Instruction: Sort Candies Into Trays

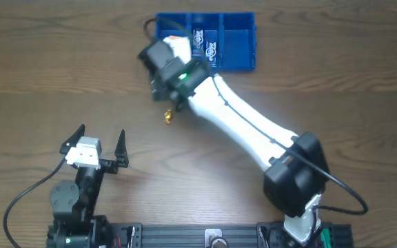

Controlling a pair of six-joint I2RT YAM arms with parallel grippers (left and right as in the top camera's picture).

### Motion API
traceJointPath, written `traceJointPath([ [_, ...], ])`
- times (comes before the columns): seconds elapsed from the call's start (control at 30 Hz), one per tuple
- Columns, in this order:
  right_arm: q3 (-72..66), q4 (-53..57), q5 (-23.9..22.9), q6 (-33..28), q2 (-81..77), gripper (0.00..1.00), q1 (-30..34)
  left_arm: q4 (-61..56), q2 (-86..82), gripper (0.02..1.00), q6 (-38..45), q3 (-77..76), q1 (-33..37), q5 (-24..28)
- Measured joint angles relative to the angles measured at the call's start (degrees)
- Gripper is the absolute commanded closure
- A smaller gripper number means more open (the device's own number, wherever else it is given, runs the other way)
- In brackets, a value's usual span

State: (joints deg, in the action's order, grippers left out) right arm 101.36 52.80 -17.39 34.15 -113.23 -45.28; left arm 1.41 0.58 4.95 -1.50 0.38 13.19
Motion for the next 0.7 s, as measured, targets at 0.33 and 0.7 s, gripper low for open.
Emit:
traceJointPath([
  [0.33,0.0,-2.5,3.8,8.5,-15.5,0.001,-5.3,0.0,0.0,0.020,0.0,0.0,0.0,0.0],
  [0.7,0.0,-4.0,4.0,13.9,-17.3,0.040,-5.0,0.0,0.0,0.020,0.0,0.0,0.0,0.0],
])
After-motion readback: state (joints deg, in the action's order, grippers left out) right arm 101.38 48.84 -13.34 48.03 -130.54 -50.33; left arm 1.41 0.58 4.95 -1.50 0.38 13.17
